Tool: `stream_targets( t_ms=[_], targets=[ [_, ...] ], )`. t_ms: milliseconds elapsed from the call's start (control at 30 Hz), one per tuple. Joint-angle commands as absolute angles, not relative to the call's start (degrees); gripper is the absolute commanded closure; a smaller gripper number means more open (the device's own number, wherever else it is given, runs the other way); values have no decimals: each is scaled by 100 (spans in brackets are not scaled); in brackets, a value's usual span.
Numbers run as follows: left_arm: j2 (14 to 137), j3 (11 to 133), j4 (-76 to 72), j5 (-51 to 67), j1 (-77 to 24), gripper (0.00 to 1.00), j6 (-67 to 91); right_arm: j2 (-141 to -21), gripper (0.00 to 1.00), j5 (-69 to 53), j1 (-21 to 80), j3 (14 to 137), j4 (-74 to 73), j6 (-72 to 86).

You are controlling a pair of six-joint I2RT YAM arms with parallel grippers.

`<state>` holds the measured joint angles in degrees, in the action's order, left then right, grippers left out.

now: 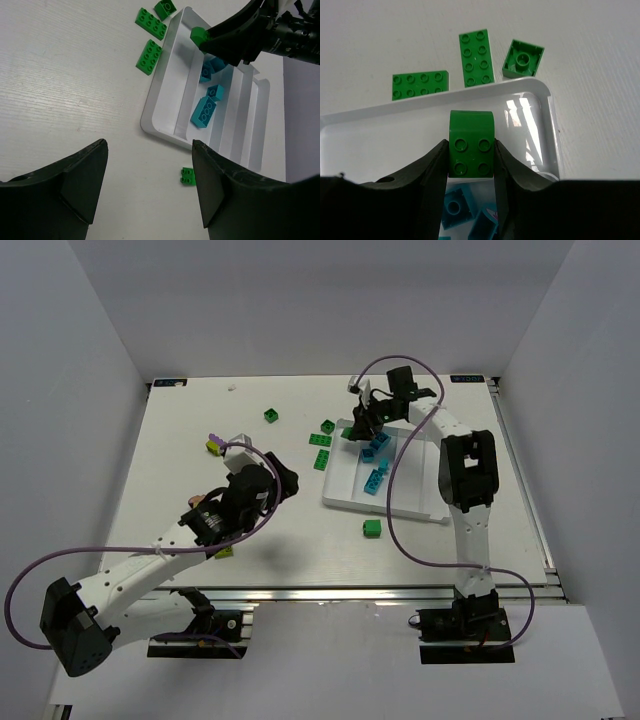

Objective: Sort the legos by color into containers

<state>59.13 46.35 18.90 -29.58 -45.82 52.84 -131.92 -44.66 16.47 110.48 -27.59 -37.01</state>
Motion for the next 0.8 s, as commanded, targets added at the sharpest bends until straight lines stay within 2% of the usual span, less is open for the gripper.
stream_targets(
  t_ms=[0,433,767],
  targets=[
    [5757,4544,1863,-3067,-4544,23,5361,-13324,92,-4245,1635,11285,-3119,-4095],
    [5783,4570,1889,-3085,-4553,23,5344,-13676,92,-3385,1784,11637,-3059,-4245],
    [5792,4553,1837,-3067,-4553,22,5326,-13369,93,-3094,1714,11180,-3041,-4597]
  ],
)
